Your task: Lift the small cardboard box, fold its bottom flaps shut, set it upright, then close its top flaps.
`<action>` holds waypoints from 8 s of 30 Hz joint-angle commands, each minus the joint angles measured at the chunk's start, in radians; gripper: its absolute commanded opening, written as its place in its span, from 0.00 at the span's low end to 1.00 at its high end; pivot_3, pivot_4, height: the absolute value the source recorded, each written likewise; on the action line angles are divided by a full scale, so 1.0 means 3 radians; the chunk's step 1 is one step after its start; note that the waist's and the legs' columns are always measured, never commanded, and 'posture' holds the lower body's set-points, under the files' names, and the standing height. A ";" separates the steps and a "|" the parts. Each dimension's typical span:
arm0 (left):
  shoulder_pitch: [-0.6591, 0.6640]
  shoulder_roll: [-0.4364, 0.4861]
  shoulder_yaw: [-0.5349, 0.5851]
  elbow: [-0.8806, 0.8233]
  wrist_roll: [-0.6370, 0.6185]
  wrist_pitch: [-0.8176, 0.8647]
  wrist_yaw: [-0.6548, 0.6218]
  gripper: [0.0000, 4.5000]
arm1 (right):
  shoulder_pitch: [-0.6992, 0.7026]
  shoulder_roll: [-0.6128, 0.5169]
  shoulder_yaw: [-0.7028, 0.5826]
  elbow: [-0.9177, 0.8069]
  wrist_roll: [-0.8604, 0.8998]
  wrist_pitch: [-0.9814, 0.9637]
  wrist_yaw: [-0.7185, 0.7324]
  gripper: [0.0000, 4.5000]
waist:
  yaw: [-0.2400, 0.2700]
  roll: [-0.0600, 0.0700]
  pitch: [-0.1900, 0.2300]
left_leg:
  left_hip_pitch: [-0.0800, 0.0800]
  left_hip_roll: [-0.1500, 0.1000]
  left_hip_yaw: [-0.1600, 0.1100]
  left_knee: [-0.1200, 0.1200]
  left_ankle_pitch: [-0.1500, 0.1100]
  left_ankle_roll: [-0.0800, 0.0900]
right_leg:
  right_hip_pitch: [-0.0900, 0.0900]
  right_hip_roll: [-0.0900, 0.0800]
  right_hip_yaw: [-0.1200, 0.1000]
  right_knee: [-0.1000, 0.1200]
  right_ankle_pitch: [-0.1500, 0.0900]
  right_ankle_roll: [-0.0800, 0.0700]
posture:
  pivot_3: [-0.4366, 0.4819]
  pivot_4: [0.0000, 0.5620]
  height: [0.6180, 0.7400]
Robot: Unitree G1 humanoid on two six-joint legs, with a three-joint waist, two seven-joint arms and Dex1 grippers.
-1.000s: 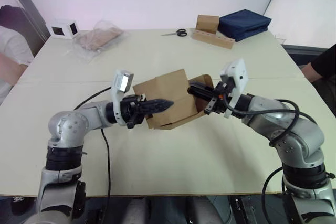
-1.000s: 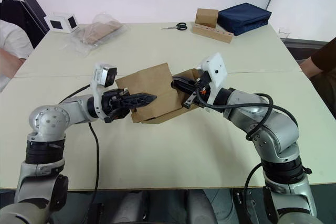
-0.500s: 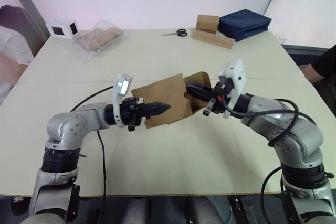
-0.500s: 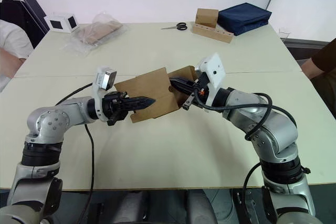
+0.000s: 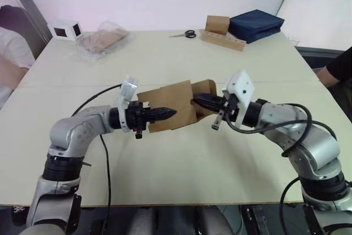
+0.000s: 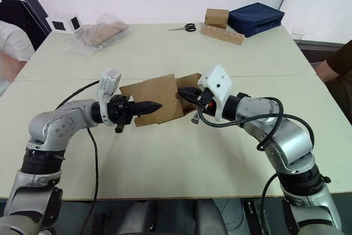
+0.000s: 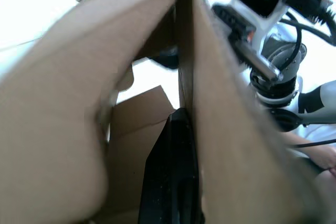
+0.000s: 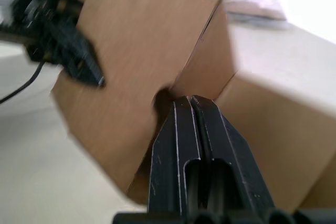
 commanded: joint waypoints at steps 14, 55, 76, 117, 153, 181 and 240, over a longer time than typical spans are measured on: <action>-0.0230 0.0201 0.0268 0.0172 -0.0229 0.0088 -0.0152 0.01 | 0.0527 -0.0083 -0.0621 -0.0108 0.0298 0.0119 0.0027 0.00 | -0.0003 0.0000 0.0000 | -0.0001 0.0000 0.0000 -0.0001 0.0000 0.0000 | -0.0001 0.0001 0.0000 0.0000 0.0000 0.0000 | 0.48 0.27 1.00; -0.0424 0.0160 0.0073 0.0390 -0.0063 0.0043 -0.0349 0.01 | 0.0582 0.0062 -0.0443 -0.0192 0.0306 0.0143 0.0005 0.00 | -0.0003 0.0000 0.0000 | -0.0001 0.0000 -0.0001 0.0000 0.0000 0.0000 | -0.0001 0.0001 -0.0001 0.0001 0.0000 0.0000 | 0.48 0.27 1.00; -0.0415 0.0098 0.0052 0.0286 -0.0100 0.0088 -0.0328 0.01 | 0.0267 0.0334 -0.0221 -0.0101 0.0379 0.0181 -0.0072 0.00 | -0.0004 0.0000 0.0000 | -0.0001 0.0000 -0.0001 0.0000 0.0000 0.0000 | -0.0001 0.0001 -0.0001 0.0001 0.0000 0.0000 | 0.48 0.27 1.00; -0.0314 0.0273 0.0119 0.0092 -0.0297 0.0316 -0.0480 0.01 | -0.0131 -0.0125 -0.0789 0.0147 0.0705 0.0302 0.0071 0.00 | -0.0003 0.0000 0.0000 | -0.0002 0.0000 -0.0001 0.0000 0.0000 0.0000 | -0.0001 0.0000 -0.0001 0.0001 0.0000 0.0000 | 0.48 0.27 1.00; -0.0288 0.0292 0.0213 0.0016 -0.0388 0.0344 -0.0420 0.01 | -0.0084 -0.0390 -0.1057 0.0094 0.1102 0.0558 0.0276 0.00 | 0.0006 0.0000 0.0000 | -0.0013 0.0000 -0.0003 0.0004 0.0000 0.0000 | -0.0009 0.0000 -0.0003 0.0001 0.0000 0.0000 | 0.48 0.27 1.00; -0.0292 0.0296 0.0258 -0.0251 -0.0910 0.0625 -0.0163 0.00 | 0.0153 -0.0352 -0.1447 0.0575 0.2418 0.1069 0.0363 0.44 | 0.0001 0.0000 0.0000 | -0.0014 0.0000 -0.0003 0.0006 0.0000 0.0000 | -0.0010 0.0000 -0.0003 0.0002 0.0000 0.0000 | 0.48 0.27 1.00; -0.0378 0.0094 0.0196 -0.0204 -0.0861 0.0554 0.0023 0.00 | 0.0157 -0.0298 -0.1082 0.0206 0.2895 0.0726 -0.0420 0.44 | 0.0000 0.0000 0.0000 | -0.0015 0.0000 -0.0003 0.0006 0.0000 0.0001 | -0.0010 0.0001 -0.0003 0.0002 0.0000 0.0000 | 0.48 0.27 1.00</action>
